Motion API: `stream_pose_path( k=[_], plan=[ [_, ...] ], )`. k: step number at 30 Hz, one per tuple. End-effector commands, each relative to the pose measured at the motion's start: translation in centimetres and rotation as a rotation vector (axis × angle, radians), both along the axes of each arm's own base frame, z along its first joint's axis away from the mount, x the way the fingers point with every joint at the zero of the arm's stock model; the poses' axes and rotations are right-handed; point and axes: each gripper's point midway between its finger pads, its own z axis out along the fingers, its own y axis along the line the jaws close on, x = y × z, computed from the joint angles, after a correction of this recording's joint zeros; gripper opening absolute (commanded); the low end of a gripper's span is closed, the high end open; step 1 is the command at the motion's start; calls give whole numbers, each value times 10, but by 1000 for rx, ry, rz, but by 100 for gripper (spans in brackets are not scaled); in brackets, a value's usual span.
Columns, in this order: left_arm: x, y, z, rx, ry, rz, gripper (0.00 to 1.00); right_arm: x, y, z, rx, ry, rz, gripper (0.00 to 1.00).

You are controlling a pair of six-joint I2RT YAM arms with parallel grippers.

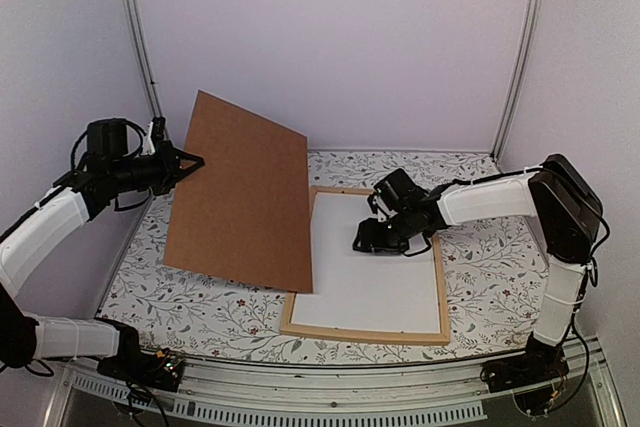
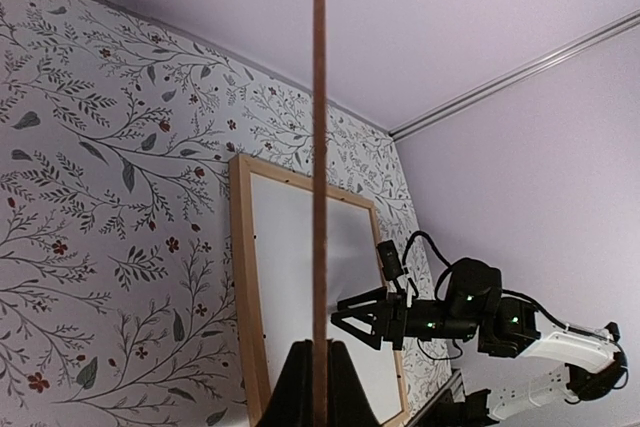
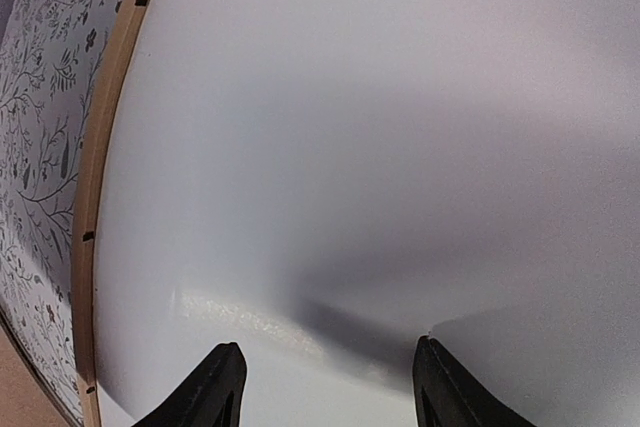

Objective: Put the photo into the frame
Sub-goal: Place the backboard on the frame body.

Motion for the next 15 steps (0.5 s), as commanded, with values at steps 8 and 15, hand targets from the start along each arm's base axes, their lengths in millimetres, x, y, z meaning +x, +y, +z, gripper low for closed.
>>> stream_pose_path(
  k=[8, 15],
  plan=[
    [-1, -5, 44, -44, -130, -45, 0, 12, 5, 27, -2, -73, -17, 62],
    [-3, -4, 48, -44, -143, -41, 0, 10, 1, 19, -24, -58, -16, 63]
  ],
)
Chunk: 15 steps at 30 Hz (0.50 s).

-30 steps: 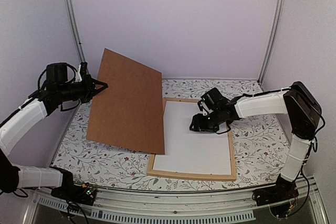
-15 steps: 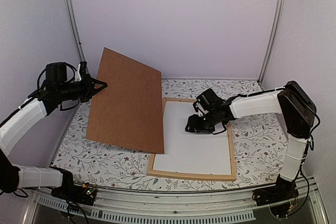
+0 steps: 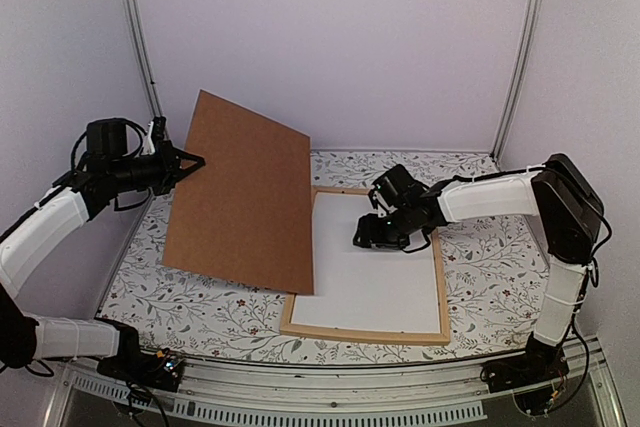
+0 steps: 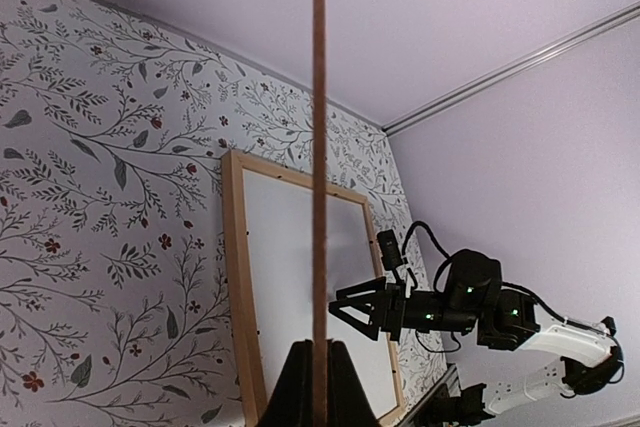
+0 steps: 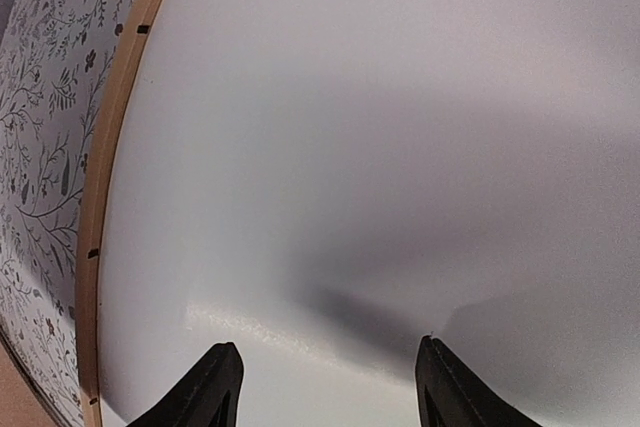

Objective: Put the photo into the frame
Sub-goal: Place the backboard on the frame body.

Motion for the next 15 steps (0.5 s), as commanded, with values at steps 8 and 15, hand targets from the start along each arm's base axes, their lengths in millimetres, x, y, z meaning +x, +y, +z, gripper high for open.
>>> stream_pose_path(
  k=[8, 15],
  plan=[
    [-2, -1, 48, -30, -145, -18, 0, 2, 0, -12, -31, 8, 5, 63],
    [-2, 1, 48, -20, -148, -10, 0, 3, -10, -18, -49, 24, -24, 63]
  ],
)
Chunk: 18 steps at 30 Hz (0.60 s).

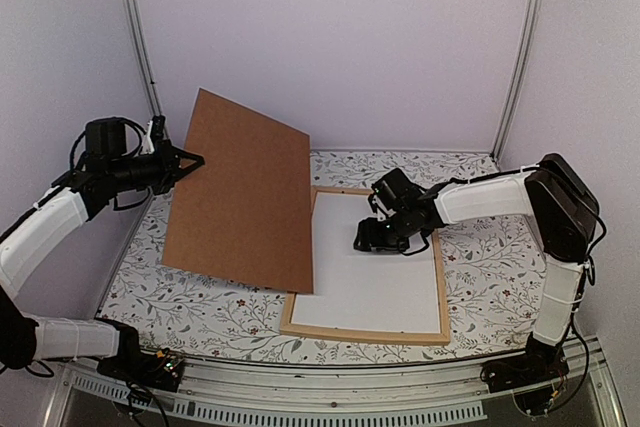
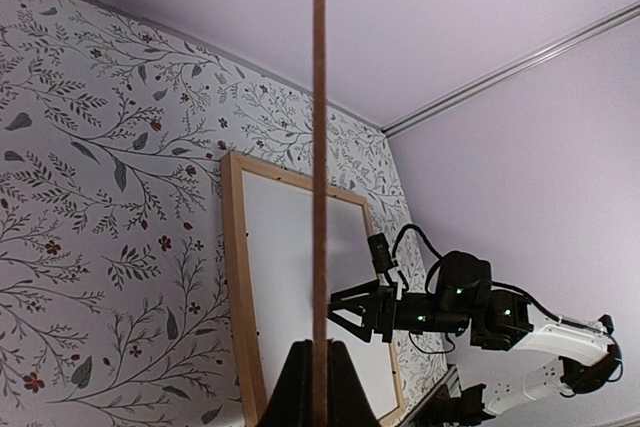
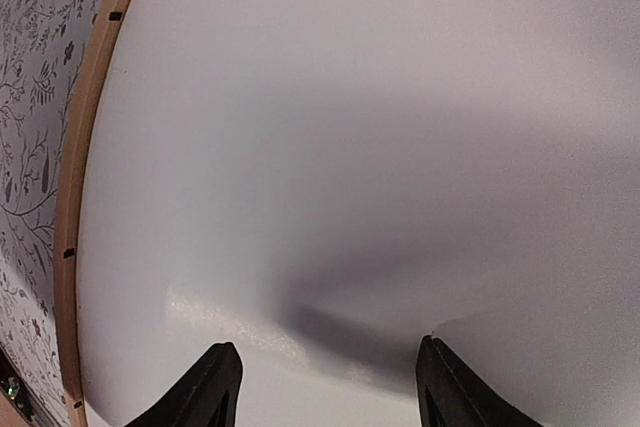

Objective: Put the photo into the frame
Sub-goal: Place the backboard on the frame body.

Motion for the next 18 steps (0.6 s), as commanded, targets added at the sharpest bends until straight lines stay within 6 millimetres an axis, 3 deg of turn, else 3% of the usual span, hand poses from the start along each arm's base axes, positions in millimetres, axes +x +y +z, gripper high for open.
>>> stream_pose_path(
  k=[1, 18],
  plan=[
    [-1, 0, 46, -19, -143, -12, 0, 4, -7, -5, -27, 3, -22, 63],
    [-3, 0, 41, -23, -130, -16, 0, 7, -13, -2, -29, 1, -39, 64]
  ],
)
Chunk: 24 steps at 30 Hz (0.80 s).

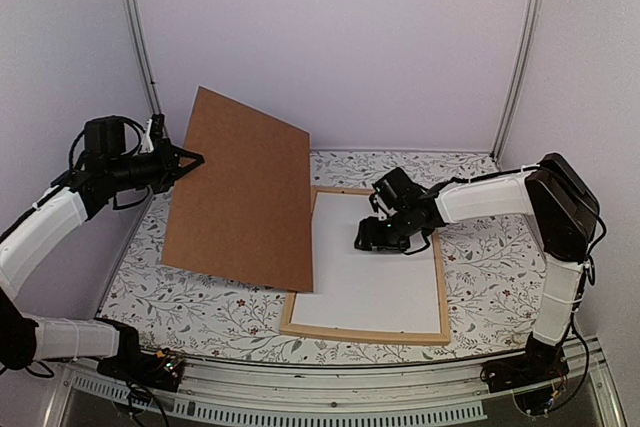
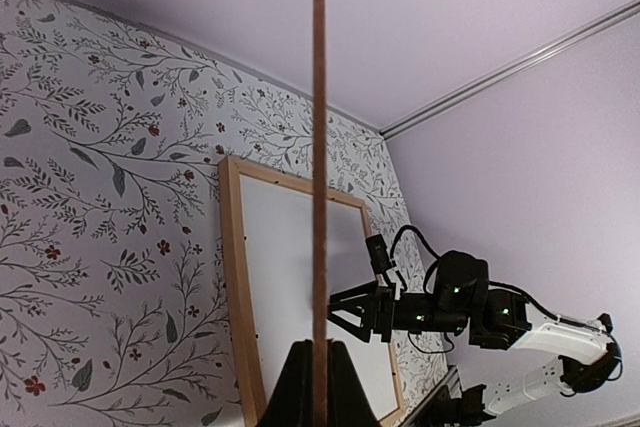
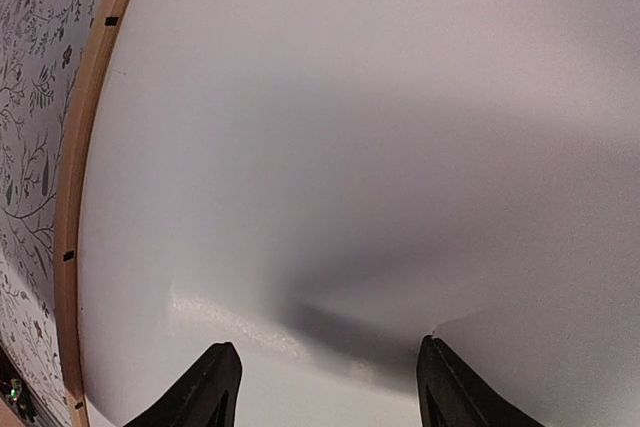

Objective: Put the photo into the frame
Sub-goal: Place the backboard on the frame body.

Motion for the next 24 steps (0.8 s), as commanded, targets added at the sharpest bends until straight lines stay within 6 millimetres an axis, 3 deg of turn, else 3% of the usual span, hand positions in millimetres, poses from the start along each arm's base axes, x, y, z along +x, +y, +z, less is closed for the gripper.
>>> stream_pose_path(
  k=[1, 6, 12, 17, 24],
  plan=[
    [-3, -1, 37, -26, -117, -18, 0, 3, -8, 0, -23, 0, -22, 64],
    [-4, -4, 36, -43, -109, -30, 0, 9, -4, 19, 9, -38, -15, 67],
    [-9, -16, 29, -84, -93, -61, 0, 18, -14, 62, 81, -104, -41, 72],
    [-12, -36, 25, -132, -89, -107, 0, 26, -50, 83, 81, -146, -106, 74],
    [-19, -75, 15, -230, -65, -176, 0, 28, -106, 94, 49, -169, -201, 74]
  ],
)
